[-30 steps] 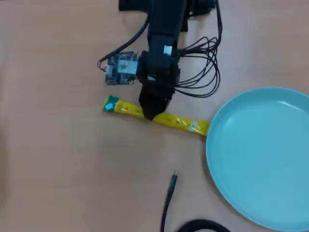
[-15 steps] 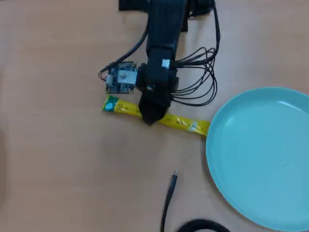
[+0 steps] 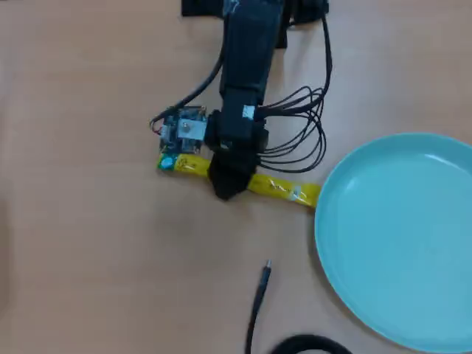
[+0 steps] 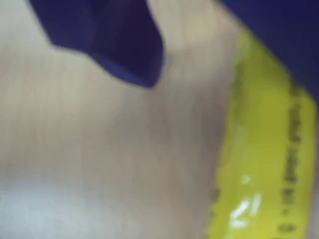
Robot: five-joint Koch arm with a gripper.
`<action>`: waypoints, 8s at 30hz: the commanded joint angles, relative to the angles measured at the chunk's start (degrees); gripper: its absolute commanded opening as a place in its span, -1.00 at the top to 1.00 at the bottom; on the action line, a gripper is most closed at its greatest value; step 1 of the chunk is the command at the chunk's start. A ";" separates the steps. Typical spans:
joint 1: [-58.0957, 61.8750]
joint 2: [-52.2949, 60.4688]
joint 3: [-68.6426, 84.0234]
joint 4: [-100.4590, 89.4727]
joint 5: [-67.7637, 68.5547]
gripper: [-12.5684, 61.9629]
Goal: Pick up the yellow coffee stick, then put it in the green bowl
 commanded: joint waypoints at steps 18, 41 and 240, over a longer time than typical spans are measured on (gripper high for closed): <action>0.79 -1.23 -4.92 -6.24 -1.32 -0.41; 0.62 -2.11 -4.75 -7.47 -1.32 0.87; -42.45 -8.53 -11.87 -74.09 6.68 0.85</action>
